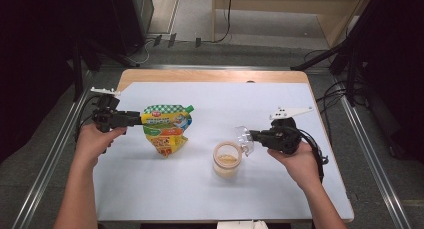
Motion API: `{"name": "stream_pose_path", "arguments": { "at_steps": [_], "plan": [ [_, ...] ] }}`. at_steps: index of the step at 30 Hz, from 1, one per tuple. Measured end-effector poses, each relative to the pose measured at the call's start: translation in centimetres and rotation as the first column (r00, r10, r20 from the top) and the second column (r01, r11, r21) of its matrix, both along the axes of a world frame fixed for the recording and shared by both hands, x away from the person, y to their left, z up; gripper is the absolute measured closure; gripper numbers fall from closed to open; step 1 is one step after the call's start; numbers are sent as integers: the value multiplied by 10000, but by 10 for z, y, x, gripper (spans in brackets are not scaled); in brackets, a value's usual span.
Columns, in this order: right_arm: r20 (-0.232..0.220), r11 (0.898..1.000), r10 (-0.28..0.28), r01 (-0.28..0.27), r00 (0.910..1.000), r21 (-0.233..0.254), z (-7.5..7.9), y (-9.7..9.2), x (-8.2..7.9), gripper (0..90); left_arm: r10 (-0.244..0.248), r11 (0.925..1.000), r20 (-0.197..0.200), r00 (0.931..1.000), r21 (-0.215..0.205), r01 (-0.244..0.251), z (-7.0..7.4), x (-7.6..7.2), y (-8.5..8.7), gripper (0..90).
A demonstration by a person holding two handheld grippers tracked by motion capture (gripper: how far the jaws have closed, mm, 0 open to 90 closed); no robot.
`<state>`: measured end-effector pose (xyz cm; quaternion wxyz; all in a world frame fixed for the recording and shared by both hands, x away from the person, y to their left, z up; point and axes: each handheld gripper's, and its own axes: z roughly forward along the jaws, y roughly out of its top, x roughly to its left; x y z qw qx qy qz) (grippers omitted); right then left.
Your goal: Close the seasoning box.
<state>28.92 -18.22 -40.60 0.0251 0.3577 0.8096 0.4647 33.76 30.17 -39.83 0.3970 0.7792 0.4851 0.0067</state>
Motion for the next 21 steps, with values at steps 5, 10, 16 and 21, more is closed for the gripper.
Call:
{"name": "stream_pose_path", "arguments": {
  "at_steps": [5,10,16,21],
  "plan": [
    [127,9996,254,-252,9996,-142,1,8,-3,900,-16,10000,-10,10000,16,16,0,0,0,361],
    [118,9994,282,-280,9995,-211,1,10,-3,900,25,10000,-19,10000,8,-25,-1,-1,1,361],
    [244,9994,210,-203,9995,-279,0,8,-2,869,52,10000,-33,10000,15,-52,-2,-1,2,361],
    [331,9995,-34,45,9994,-328,-4,1,2,765,65,10000,-37,10000,-4,-65,-2,-1,2,361]
  ]
}}
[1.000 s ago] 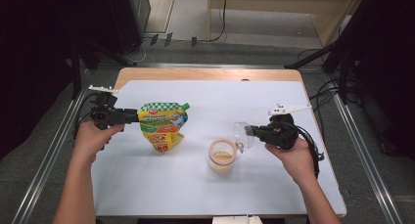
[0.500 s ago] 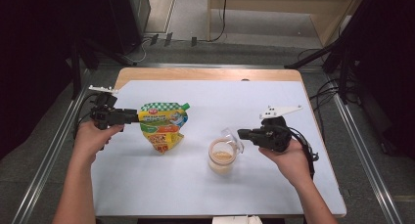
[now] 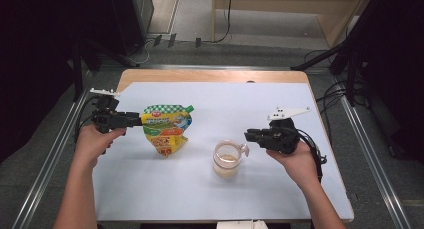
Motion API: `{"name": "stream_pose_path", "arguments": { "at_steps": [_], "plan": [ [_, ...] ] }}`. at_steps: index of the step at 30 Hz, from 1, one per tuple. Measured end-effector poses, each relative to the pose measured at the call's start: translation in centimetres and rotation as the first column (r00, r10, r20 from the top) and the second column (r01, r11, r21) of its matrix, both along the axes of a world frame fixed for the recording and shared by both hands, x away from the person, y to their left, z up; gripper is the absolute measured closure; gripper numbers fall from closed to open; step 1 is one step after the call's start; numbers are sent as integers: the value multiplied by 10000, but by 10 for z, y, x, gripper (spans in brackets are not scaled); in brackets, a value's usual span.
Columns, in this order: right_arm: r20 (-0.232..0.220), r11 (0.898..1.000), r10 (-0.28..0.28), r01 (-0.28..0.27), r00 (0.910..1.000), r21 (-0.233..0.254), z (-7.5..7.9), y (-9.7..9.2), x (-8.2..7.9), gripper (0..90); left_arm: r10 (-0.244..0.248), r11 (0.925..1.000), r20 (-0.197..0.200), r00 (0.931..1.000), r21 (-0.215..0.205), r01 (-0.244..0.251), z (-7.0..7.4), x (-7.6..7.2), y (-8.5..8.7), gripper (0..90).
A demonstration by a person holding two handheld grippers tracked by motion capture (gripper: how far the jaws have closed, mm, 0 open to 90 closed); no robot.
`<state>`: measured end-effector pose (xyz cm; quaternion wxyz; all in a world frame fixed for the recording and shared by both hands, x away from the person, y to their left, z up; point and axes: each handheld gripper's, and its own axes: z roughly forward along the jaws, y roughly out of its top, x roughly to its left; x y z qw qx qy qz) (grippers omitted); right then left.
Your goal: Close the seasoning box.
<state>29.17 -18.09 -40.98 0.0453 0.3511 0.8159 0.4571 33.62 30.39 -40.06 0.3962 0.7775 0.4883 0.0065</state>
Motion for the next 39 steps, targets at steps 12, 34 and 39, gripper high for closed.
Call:
{"name": "stream_pose_path", "arguments": {
  "at_steps": [12,34,39],
  "plan": [
    [686,9997,-217,222,9974,-55,-20,-14,9,489,68,9999,-50,10000,77,-68,-3,1,2,361],
    [711,9813,-1875,1900,9797,-303,-57,-42,28,266,76,9998,-38,10000,159,-75,-6,1,3,360],
    [603,9850,-1669,1691,9841,-341,-60,-45,29,223,97,9999,-69,9999,126,-96,-7,1,3,360]
  ]
}}
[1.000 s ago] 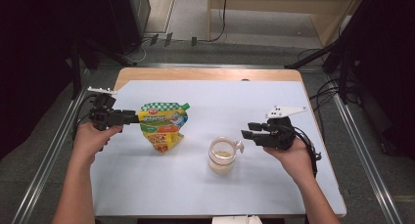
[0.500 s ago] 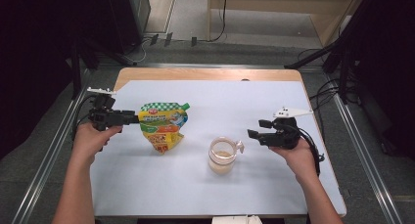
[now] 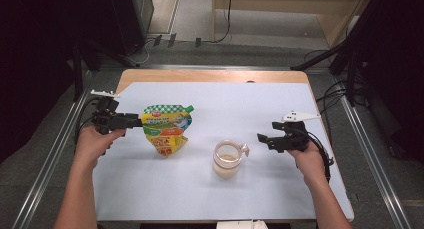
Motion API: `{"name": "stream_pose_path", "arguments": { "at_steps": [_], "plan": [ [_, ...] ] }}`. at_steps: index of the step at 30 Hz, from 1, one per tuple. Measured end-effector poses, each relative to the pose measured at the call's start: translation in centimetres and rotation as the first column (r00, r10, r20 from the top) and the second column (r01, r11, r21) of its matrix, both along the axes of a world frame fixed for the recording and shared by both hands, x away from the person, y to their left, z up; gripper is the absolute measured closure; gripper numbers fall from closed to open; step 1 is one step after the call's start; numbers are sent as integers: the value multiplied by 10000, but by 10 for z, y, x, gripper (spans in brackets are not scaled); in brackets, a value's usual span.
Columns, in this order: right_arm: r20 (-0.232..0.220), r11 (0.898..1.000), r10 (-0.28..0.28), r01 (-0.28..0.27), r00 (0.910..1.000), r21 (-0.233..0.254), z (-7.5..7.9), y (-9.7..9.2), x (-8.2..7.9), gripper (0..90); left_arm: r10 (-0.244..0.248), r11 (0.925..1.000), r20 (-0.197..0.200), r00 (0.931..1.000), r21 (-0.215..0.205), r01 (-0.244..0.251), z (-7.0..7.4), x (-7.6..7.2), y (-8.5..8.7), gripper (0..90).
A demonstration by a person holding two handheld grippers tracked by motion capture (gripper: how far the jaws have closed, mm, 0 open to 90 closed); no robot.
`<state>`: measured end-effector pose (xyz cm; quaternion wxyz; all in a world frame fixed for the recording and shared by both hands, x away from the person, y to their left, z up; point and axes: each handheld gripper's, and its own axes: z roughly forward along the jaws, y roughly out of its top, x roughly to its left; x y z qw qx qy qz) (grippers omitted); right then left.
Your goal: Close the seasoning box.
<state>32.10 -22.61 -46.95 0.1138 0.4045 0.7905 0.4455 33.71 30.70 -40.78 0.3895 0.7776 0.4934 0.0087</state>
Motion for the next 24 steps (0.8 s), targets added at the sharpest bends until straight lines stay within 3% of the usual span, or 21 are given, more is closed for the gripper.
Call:
{"name": "stream_pose_path", "arguments": {
  "at_steps": [24],
  "plan": [
    [-283,9999,-147,145,9995,-84,-4,-1,2,224,222,9996,-183,9996,-194,-226,-5,0,4,350]
  ]
}}
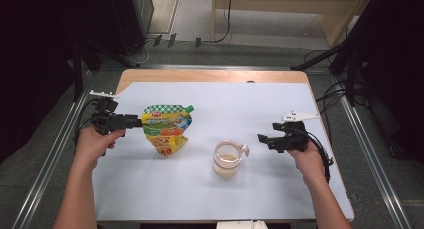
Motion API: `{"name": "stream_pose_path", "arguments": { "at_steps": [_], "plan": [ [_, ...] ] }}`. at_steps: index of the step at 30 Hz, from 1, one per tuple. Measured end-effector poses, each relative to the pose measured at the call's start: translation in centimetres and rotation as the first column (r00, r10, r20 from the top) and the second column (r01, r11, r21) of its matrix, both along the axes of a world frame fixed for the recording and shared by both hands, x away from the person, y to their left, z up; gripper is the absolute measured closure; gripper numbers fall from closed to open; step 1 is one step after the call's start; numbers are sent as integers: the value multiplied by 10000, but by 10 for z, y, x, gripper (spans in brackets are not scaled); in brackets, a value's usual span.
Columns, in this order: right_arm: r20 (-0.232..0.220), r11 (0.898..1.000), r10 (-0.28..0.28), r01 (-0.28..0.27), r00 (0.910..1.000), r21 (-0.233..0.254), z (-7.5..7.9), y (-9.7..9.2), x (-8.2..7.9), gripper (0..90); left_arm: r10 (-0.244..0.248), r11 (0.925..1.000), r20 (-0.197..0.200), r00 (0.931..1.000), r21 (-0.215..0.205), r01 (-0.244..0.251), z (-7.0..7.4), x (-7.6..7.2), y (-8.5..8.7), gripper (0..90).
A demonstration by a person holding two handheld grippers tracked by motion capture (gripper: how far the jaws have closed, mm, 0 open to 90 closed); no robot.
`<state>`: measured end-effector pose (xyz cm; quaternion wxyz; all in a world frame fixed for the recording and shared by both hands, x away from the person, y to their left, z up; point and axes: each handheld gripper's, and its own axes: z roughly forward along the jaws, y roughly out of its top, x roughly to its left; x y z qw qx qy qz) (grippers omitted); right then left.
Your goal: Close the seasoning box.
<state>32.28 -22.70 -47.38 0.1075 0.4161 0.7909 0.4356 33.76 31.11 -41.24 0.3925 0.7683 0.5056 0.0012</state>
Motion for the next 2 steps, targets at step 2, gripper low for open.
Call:
{"name": "stream_pose_path", "arguments": {
  "at_steps": [2],
  "plan": [
    [-22,10000,-2,2,10000,16,0,0,0,224,0,10000,21,10000,13,0,0,0,0,349]
  ]
}}
